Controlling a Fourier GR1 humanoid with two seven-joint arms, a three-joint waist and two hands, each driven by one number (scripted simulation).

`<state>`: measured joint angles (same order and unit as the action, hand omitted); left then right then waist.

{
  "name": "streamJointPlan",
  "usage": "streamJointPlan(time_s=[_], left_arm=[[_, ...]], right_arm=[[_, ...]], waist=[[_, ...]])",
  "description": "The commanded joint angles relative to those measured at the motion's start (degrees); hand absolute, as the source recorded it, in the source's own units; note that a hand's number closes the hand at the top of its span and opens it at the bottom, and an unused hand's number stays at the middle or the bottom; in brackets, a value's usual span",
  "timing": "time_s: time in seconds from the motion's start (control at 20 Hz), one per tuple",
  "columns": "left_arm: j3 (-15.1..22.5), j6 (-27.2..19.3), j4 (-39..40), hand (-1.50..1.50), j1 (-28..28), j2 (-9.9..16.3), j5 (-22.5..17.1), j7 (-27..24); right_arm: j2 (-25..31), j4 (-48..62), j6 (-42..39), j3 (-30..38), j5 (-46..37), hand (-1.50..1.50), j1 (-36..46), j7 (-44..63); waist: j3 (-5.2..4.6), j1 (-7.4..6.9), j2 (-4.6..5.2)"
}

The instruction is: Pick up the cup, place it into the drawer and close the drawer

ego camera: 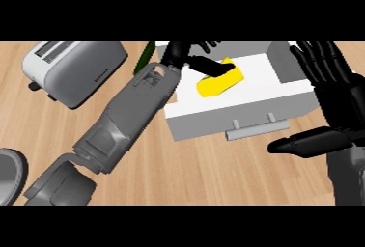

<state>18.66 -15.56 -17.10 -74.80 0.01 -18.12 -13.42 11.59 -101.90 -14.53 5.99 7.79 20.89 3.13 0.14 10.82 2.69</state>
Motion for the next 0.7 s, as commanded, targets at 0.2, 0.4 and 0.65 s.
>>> streamJointPlan(time_s=[0.2,0.4,0.65], left_arm=[[-2.0,0.9,-3.9,-1.50,0.6,0.0,-9.0,-3.8],[-3.0,1.8,-6.2,-1.50,3.4,0.0,-12.7,-11.4],[-3.8,-1.4,-6.2,-1.50,2.2,0.0,-15.9,-14.4]], right_arm=[[-2.5,2.2,-6.9,-5.8,6.5,1.50,3.3,1.0],[-0.8,0.3,-14.6,-9.0,12.7,1.50,3.1,3.4],[7.8,1.6,-23.4,-14.2,8.1,1.50,1.4,7.8]], waist=[[-0.09,1.30,0.66],[-0.17,0.70,-0.07],[-0.16,-1.77,-0.75]])
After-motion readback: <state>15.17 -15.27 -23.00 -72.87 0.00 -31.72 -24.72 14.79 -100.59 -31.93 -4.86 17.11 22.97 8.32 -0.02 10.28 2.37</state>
